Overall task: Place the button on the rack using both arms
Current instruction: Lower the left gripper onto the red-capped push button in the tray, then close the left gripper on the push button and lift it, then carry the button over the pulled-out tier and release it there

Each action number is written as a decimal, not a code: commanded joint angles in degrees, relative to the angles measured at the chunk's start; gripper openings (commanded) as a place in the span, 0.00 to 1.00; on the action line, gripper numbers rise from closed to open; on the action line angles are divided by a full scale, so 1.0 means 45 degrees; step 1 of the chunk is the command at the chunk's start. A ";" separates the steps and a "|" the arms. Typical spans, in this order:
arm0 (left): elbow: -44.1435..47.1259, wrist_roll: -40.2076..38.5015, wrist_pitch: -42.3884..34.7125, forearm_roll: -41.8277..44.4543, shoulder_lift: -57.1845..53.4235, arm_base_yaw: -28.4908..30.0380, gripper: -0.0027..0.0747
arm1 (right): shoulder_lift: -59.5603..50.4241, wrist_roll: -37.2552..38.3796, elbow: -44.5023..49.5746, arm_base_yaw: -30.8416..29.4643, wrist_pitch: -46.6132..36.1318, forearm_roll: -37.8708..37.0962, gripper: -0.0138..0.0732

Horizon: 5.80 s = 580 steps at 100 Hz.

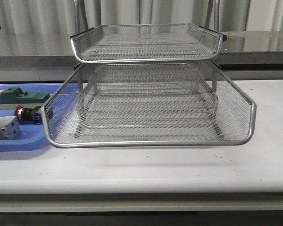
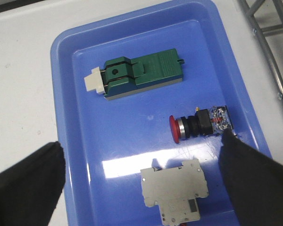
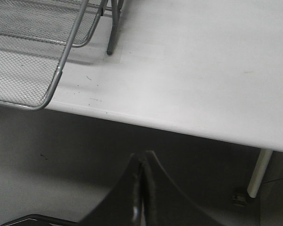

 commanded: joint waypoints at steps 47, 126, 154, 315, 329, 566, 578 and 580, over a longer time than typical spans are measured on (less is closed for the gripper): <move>-0.6646 0.9664 0.4818 -0.2931 0.5132 0.0000 0.86 | 0.0028 -0.0027 -0.0413 -0.0106 -0.0681 -0.0026 0.08; -0.6646 1.3224 0.4696 -0.3126 0.6973 -0.0572 0.86 | 0.0028 -0.0027 -0.0413 -0.0106 -0.0681 -0.0026 0.08; -0.6646 1.3224 0.3976 -0.3126 0.7623 -0.0579 0.85 | 0.0028 -0.0027 -0.0413 -0.0106 -0.0681 -0.0026 0.08; -0.9892 0.8497 0.5865 -0.2177 0.4976 -0.0632 0.01 | 0.0028 -0.0027 -0.0413 -0.0106 -0.0681 -0.0026 0.08; -0.8721 0.8497 0.5865 -0.2177 0.3781 -0.0747 0.01 | 0.0028 -0.0027 -0.0413 -0.0106 -0.0681 -0.0026 0.08; -0.1662 0.7540 0.2365 -0.4593 0.1298 -0.7693 0.61 | 0.0028 -0.0027 -0.0413 -0.0106 -0.0681 -0.0026 0.08; -0.1662 0.6923 0.2394 -0.4593 0.0474 -0.7261 0.61 | 0.0028 -0.0027 -0.0413 -0.0106 -0.0681 -0.0026 0.08; -0.1662 0.6755 0.2391 -0.4593 0.0314 -0.7142 0.61 | 0.0028 -0.0027 -0.0413 -0.0106 -0.0681 -0.0026 0.08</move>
